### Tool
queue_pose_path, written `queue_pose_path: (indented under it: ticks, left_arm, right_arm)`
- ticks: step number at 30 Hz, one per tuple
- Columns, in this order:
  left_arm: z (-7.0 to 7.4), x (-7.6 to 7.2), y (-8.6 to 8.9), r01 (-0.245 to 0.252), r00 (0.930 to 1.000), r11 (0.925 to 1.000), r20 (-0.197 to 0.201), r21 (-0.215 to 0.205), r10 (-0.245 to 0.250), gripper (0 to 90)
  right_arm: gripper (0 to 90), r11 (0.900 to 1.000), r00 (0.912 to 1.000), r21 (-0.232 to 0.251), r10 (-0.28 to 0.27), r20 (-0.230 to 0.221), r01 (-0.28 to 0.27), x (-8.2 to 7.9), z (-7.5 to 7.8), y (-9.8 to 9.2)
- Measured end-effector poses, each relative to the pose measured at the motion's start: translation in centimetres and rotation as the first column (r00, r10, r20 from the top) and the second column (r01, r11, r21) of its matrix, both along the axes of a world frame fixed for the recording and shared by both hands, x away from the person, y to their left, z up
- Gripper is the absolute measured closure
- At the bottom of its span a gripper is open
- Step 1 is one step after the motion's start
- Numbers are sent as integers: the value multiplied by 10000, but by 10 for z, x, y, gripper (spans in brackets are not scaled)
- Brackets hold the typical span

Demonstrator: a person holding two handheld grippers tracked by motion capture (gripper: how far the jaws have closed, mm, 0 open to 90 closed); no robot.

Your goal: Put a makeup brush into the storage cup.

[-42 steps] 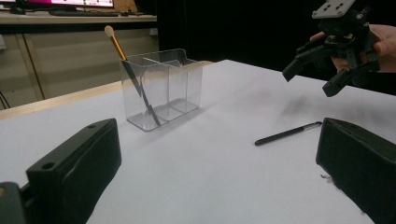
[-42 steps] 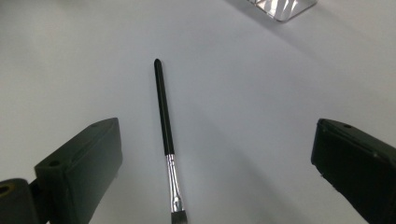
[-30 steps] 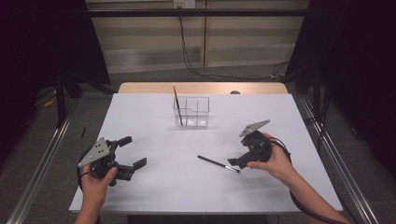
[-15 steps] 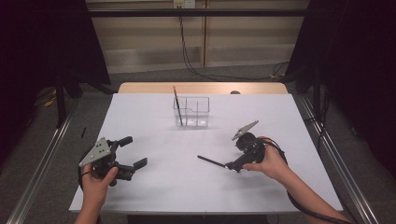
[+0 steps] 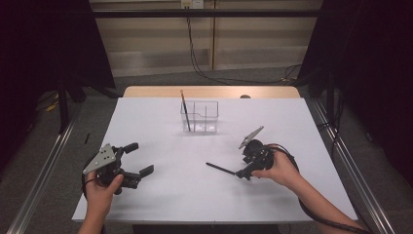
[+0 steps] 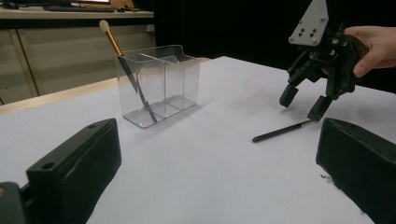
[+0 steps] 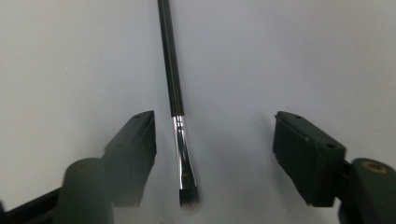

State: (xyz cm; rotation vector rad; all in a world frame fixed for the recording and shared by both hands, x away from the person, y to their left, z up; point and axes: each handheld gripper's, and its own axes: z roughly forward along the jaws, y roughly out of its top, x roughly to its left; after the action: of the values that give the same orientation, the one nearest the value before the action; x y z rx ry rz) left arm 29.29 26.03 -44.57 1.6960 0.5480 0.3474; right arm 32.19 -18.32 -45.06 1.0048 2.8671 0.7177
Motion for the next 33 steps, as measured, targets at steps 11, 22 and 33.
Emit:
queue_pose_path:
  ticks: [11, 22, 33]
  left_arm:
    - [0, 0, 0, -23, 10000, 10000, -4, -26, 23, 1]
    - [0, 0, 1, -87, 10000, 10000, -5, -36, 87, 1]
    - [1, 0, 0, -77, 10000, 10000, 30, 55, 76, 1]
  right_arm:
    - [483, 9992, 9994, -211, 351, -61, -352, -3, -5, 4]
    - [590, 9967, 9983, -577, 570, 86, -564, -3, -4, 7]
    - [762, 9921, 9952, -867, 936, 292, -907, -6, -3, 12]
